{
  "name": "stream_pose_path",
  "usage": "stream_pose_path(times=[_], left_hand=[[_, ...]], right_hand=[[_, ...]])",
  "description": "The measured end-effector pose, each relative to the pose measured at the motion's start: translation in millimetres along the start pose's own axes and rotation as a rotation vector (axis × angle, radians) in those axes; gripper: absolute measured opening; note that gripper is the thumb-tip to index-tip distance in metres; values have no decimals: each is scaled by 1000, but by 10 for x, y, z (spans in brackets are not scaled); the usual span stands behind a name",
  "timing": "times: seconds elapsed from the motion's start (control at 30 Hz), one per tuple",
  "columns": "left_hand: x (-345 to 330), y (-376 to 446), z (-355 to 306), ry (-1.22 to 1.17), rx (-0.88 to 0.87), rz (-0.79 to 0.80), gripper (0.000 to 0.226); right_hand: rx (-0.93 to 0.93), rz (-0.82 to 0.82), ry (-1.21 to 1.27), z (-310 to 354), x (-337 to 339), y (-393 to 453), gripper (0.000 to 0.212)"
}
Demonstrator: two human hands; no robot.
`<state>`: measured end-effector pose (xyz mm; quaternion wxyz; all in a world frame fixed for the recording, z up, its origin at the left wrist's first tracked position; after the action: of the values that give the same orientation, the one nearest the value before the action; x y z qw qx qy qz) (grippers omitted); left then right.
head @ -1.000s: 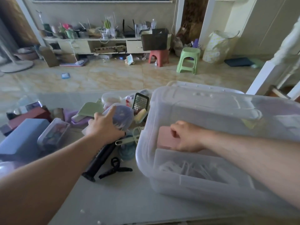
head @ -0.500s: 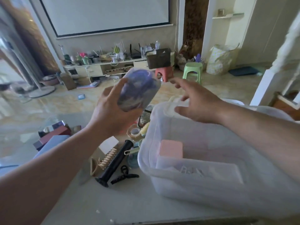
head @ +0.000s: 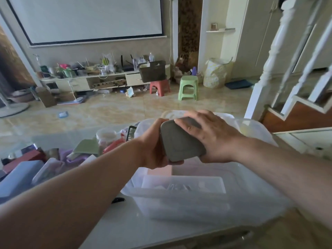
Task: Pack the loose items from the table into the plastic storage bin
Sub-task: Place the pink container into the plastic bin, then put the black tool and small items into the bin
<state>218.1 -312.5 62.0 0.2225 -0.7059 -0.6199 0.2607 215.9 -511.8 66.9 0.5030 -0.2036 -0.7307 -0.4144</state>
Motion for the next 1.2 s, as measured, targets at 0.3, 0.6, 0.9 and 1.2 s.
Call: stream_pose_path(times=[0.3,0.6,0.9,1.2], left_hand=[[12,854,-36,984,-543,-195,35],[-80,1051,416,1994,-469,122,48],[765,-264,-378,1004,-854,-174,29],[2867,-325,878,991,-491,-841,30]], right_hand=[[-227,519,82,-245,-990,-20,115],[-265,697,239,-278,-1404,-113,87],[-347,272,544,621,-157,736,48],[-192,216,748,2631,-48,1393,42]])
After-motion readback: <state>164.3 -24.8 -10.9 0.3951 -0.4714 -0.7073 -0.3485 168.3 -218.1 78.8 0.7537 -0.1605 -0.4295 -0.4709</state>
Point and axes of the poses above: each hand's wrist, its own y-axis towards the middle knuckle, its own x-axis out of the back of the hand, z = x × y, the point moved 2 cm from there along y, towards the middle knuckle, and after that the axes turned 12 degrees about -z, right-handed, at the moved point
